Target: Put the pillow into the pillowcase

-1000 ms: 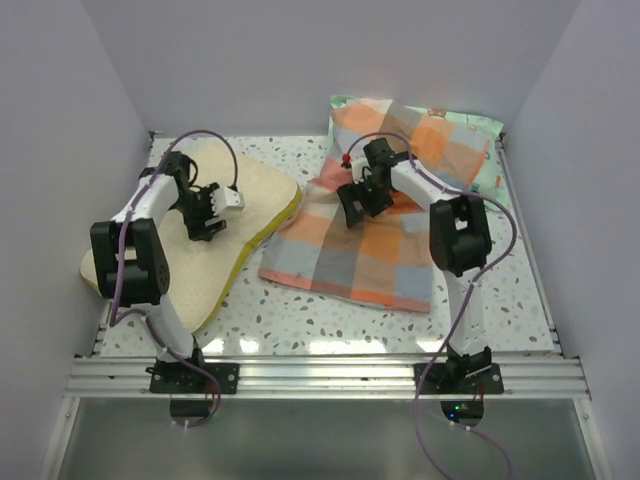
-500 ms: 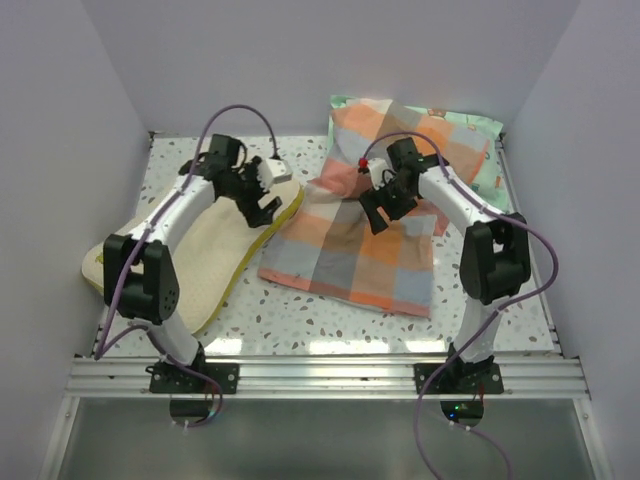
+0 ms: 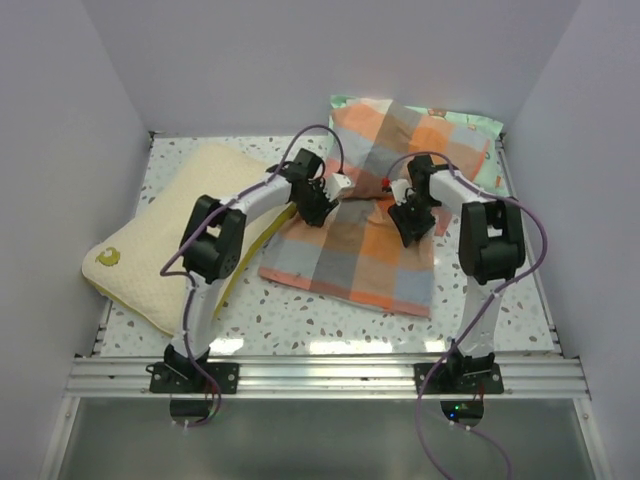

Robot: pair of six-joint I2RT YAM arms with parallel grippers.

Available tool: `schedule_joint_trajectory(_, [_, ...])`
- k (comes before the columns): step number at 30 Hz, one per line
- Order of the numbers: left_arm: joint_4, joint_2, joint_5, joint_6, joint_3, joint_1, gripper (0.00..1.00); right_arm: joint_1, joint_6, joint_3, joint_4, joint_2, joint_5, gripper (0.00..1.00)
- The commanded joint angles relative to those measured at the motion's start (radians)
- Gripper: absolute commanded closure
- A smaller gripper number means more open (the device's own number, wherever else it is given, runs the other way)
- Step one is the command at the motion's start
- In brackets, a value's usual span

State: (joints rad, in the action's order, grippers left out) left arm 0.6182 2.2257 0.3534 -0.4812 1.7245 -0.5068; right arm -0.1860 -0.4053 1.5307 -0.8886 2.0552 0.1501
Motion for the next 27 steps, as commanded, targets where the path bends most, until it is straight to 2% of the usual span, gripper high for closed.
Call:
schedule_joint_trajectory(1, [-0.009,0.067,-0.050,0.085,0.082,-0.004,0.66,0.063,-0.049,-0.032,-0.038,-0.020,-0.049,0.55])
schedule_joint_trajectory(3, [-0.018,0.141,-0.054,0.107,0.147,-0.007,0.73,0.083,-0.065,-0.082,-0.046,-0.032,-0.046,0.55])
schedule_joint_trajectory(4, [-0.021,0.170,-0.062,0.115,0.180,-0.009,0.81,0.086,-0.069,-0.099,-0.047,-0.036,-0.046,0.55])
schedule_joint_trajectory(6, [-0.024,0.270,-0.082,0.150,0.315,-0.012,0.90,0.097,-0.073,-0.145,-0.049,-0.049,-0.046,0.56])
schedule_joint_trajectory(9, [-0.055,0.397,-0.091,0.182,0.516,-0.013,0.94,0.103,-0.061,-0.173,-0.053,-0.067,-0.041,0.56])
schedule_joint_trajectory(11, [-0.107,0.445,-0.122,0.202,0.590,-0.013,0.95,0.103,-0.049,-0.158,-0.070,-0.070,-0.032,0.55])
schedule_joint_trajectory(12, [-0.186,0.448,-0.131,0.205,0.592,-0.010,0.94,0.105,-0.034,-0.147,-0.082,-0.070,0.000,0.52])
schedule_joint_trajectory(14, [-0.263,0.419,-0.123,0.205,0.564,-0.009,0.86,0.103,-0.023,-0.101,-0.116,-0.093,0.032,0.49])
schedule_joint_trajectory(17, [-0.357,0.284,-0.010,0.248,0.465,0.014,0.62,0.096,-0.009,-0.032,-0.138,-0.185,0.143,0.41])
schedule_joint_trajectory(18, [-0.382,0.235,0.018,0.263,0.428,0.022,0.48,0.086,0.006,-0.017,-0.139,-0.208,0.164,0.39])
schedule_joint_trajectory(21, [-0.333,0.025,0.116,0.282,0.298,0.054,0.31,-0.002,0.057,0.017,-0.118,-0.285,0.197,0.39])
schedule_joint_trajectory(25, [-0.204,-0.257,0.205,0.317,0.172,0.141,0.21,-0.183,0.114,-0.059,0.006,-0.360,0.148,0.43])
schedule_joint_trajectory(27, [-0.131,-0.329,0.237,0.365,0.107,0.198,0.18,-0.289,0.122,-0.084,0.033,-0.360,0.106,0.45])
